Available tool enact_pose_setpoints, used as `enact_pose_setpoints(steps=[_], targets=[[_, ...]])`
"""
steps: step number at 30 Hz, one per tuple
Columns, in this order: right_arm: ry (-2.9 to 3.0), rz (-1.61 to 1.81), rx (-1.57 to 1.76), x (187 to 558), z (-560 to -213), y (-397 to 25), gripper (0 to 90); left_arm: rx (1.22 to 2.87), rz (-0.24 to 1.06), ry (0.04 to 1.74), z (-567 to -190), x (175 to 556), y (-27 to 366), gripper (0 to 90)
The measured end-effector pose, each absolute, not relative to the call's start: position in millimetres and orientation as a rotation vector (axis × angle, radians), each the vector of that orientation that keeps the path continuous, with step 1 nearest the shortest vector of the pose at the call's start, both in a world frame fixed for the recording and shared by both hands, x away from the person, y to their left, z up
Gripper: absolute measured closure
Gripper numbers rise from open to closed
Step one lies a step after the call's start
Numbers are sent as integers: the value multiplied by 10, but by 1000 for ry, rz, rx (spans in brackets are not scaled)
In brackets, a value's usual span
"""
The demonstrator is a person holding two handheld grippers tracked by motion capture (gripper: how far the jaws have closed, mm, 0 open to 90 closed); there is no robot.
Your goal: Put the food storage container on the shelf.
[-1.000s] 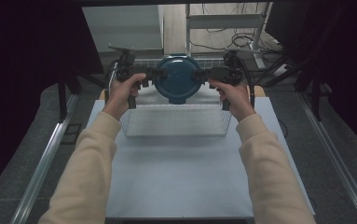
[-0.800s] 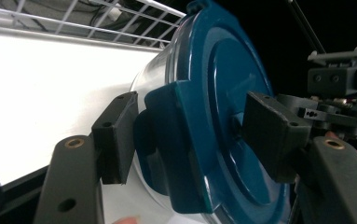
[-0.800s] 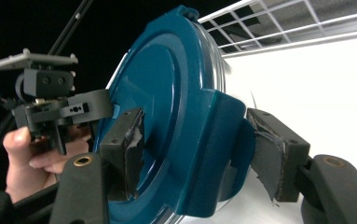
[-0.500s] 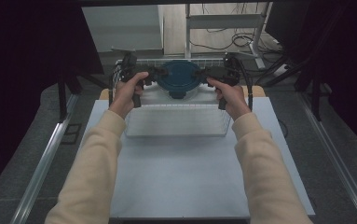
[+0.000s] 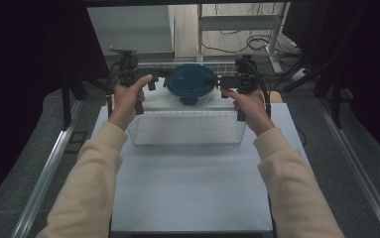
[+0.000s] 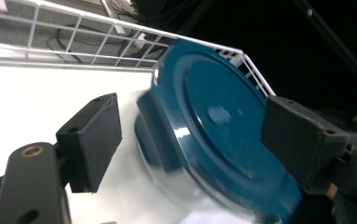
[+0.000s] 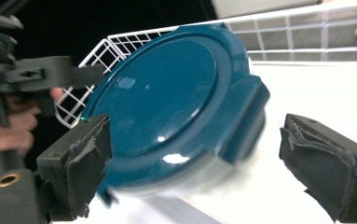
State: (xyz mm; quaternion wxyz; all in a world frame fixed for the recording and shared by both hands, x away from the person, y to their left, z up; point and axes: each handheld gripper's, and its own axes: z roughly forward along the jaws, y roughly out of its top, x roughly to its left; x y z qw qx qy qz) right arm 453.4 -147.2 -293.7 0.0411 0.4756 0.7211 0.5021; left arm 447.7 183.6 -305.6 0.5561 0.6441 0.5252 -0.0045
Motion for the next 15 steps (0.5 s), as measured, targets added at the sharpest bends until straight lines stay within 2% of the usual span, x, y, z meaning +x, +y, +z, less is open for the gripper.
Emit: enact_pose_setpoints(steps=[9, 15], targets=[[2232, 1536, 1310, 4203, -2966, -1763, 116, 1580, 108, 1150, -3040, 3943, 1958, 227], [2241, 1568, 1206, 3878, -3089, -1928, 126, 1625, 101, 1110, -3200, 3604, 1934, 222]])
